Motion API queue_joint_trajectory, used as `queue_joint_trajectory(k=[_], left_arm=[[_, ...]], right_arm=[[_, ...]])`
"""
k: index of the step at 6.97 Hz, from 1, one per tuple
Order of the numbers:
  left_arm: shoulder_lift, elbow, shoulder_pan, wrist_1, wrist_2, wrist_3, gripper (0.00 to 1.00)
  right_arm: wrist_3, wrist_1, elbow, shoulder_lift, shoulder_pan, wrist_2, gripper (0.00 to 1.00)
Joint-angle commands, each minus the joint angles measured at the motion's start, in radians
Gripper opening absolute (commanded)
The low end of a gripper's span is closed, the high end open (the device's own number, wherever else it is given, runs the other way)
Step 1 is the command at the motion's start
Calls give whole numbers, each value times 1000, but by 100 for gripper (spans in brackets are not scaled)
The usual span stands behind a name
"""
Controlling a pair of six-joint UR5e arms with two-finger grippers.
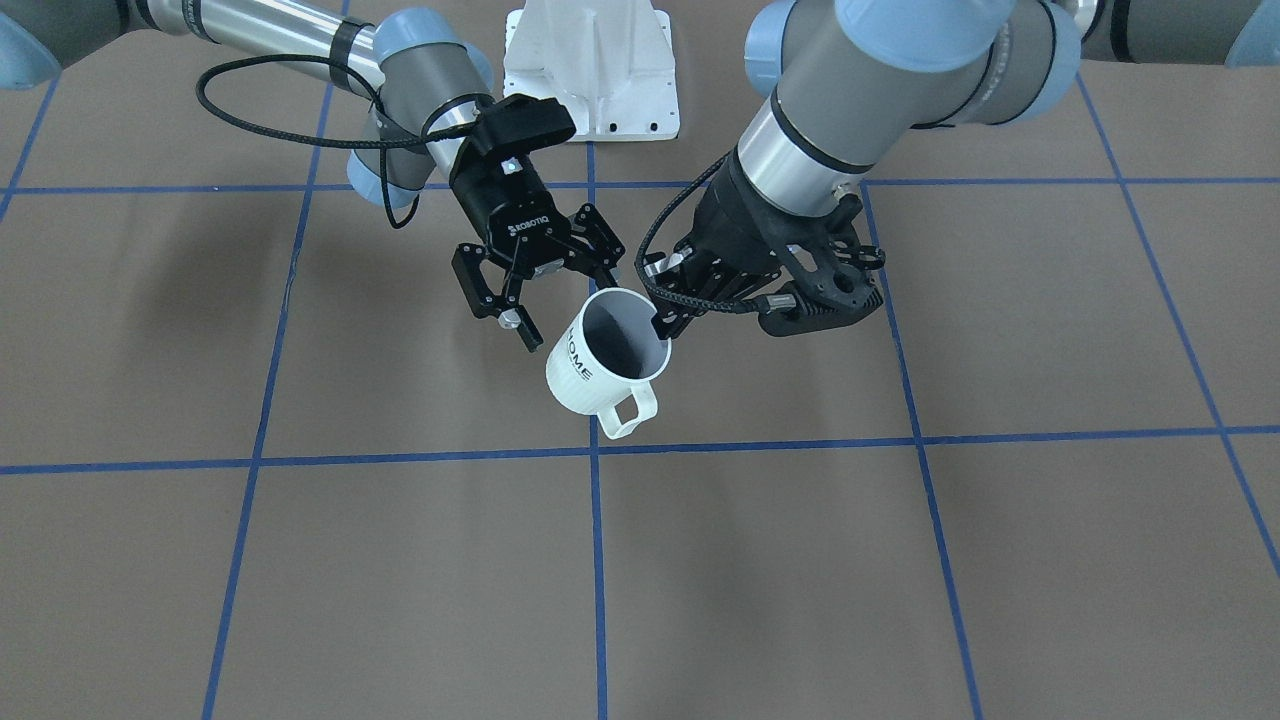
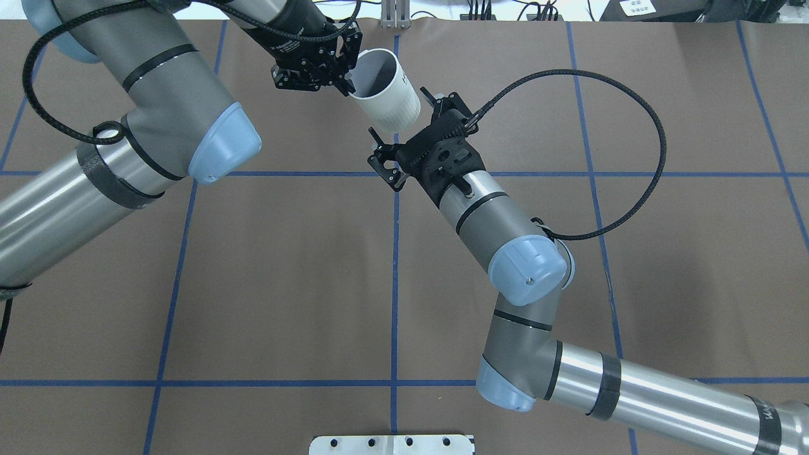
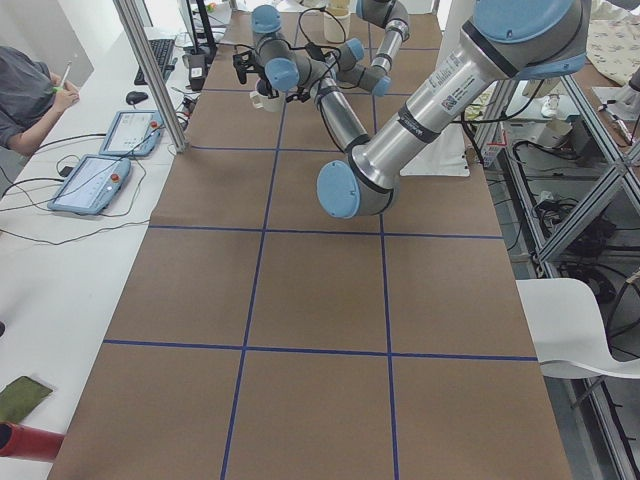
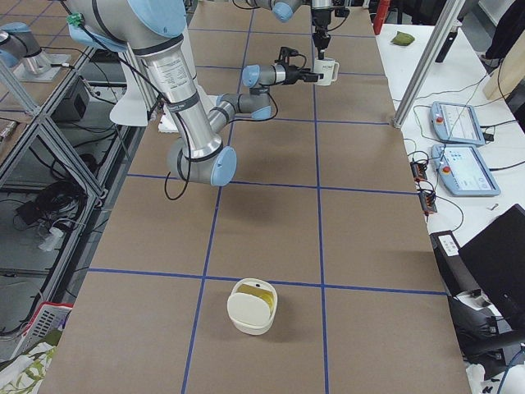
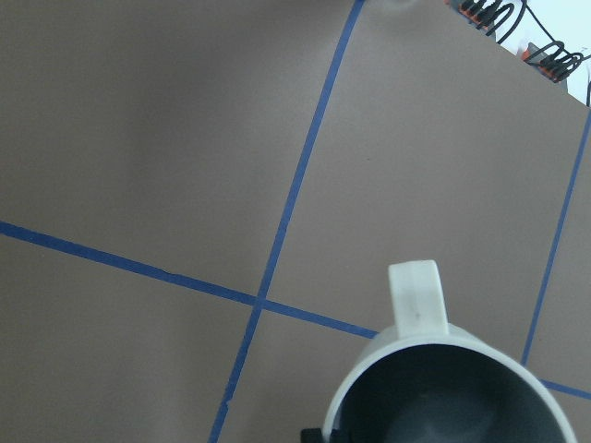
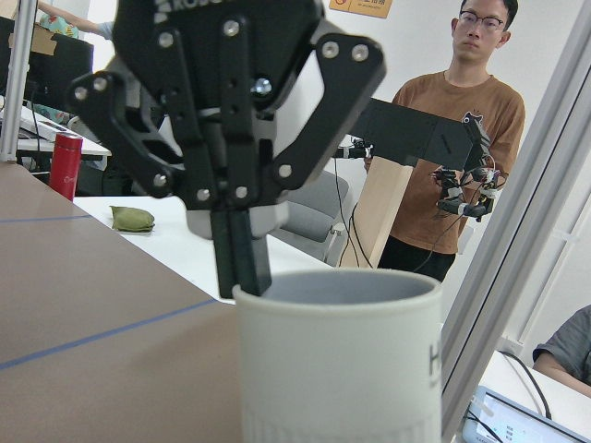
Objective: Left arm hands cup to right arm to dump lemon
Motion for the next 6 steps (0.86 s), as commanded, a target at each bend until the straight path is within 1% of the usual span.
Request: queue_joint_trajectory(k=[1,3,4,5,6], left_arm=[[-1,2,-4,0,2,-1,0],[-1,6,-7,0,2,-1,0],[0,12,-8,0,21,-1,0],[2,24,-13,1,35,3,0],[6,28,-22,3,37,6,0]], right_arm=[[0,0,15,-31,-32,-34,99],[-2,2,53,-55,-54,-34,99],[0,3,100,-57,-57,-31,99],[9,5,156,-86,-63,-31,99],[45,-1,174,-91,-59,-37,99]])
